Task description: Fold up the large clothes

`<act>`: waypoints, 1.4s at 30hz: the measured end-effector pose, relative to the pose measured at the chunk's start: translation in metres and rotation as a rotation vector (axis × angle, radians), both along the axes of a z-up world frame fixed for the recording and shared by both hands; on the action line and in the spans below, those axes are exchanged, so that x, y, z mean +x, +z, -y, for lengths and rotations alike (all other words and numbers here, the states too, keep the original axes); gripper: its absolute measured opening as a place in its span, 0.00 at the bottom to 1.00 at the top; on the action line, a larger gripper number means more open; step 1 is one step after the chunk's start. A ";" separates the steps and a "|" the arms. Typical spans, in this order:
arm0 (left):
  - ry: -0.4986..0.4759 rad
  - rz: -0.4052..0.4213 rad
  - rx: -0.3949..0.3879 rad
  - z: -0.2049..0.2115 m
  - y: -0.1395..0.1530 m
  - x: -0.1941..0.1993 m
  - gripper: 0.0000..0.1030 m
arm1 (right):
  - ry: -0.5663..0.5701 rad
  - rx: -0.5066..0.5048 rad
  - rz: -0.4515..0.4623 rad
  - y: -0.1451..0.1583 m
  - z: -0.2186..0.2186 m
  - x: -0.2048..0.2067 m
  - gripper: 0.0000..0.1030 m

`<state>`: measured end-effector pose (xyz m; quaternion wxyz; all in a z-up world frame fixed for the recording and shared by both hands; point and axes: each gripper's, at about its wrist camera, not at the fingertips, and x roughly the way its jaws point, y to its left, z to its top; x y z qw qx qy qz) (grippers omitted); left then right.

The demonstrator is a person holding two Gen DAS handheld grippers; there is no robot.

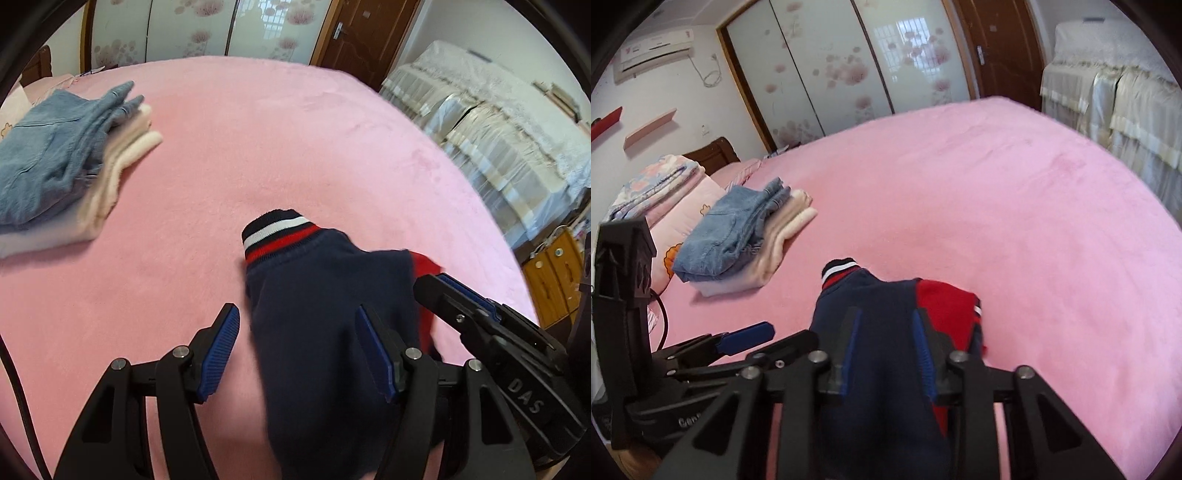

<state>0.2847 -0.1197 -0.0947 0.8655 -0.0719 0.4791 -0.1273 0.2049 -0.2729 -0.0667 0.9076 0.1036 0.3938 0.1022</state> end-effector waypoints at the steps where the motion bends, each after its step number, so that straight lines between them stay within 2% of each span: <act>1: 0.000 -0.011 0.017 0.004 -0.007 0.007 0.57 | -0.010 -0.003 -0.020 -0.007 0.001 0.008 0.22; 3: -0.001 -0.040 0.034 0.007 -0.022 0.017 0.57 | -0.052 -0.016 -0.084 -0.027 0.010 0.023 0.16; 5: 0.003 -0.062 0.016 0.006 -0.033 0.023 0.57 | -0.091 -0.035 -0.140 -0.045 0.023 0.029 0.09; 8: 0.003 -0.069 -0.001 0.006 -0.040 0.026 0.58 | -0.116 -0.001 -0.180 -0.065 0.039 0.033 0.08; 12: 0.006 -0.075 -0.016 0.000 -0.043 0.027 0.64 | -0.140 0.007 -0.188 -0.067 0.049 0.033 0.08; 15: 0.007 -0.081 -0.008 -0.003 -0.037 0.025 0.65 | -0.136 0.018 -0.174 -0.061 0.050 0.032 0.08; 17: 0.002 -0.078 0.021 -0.001 -0.029 0.021 0.65 | -0.138 0.016 -0.149 -0.049 0.047 0.027 0.09; 18: -0.010 -0.072 0.037 0.000 -0.022 0.017 0.65 | -0.137 0.018 -0.132 -0.042 0.047 0.023 0.12; 23: -0.034 -0.036 0.055 0.005 0.010 -0.004 0.65 | -0.132 0.006 -0.065 -0.006 0.041 -0.001 0.15; 25: -0.030 -0.023 0.048 0.004 0.025 -0.014 0.65 | -0.122 -0.011 -0.033 0.011 0.038 -0.013 0.20; 27: -0.021 -0.012 0.044 0.001 0.038 -0.021 0.65 | -0.121 -0.033 -0.001 0.027 0.035 -0.024 0.36; 28: -0.018 -0.008 0.041 0.000 0.045 -0.026 0.65 | -0.120 -0.040 0.016 0.036 0.033 -0.030 0.40; 30: -0.010 -0.002 0.040 -0.003 0.058 -0.035 0.65 | -0.113 -0.049 0.042 0.053 0.030 -0.041 0.57; 32: 0.013 0.007 0.081 -0.004 0.068 -0.044 0.65 | -0.119 -0.064 0.063 0.065 0.029 -0.050 0.68; 38: 0.007 0.040 0.091 -0.012 0.096 -0.068 0.65 | -0.089 -0.082 0.088 0.093 0.026 -0.071 0.70; 42: -0.038 0.050 0.082 -0.012 0.108 -0.080 0.66 | -0.058 -0.098 0.083 0.102 0.023 -0.081 0.70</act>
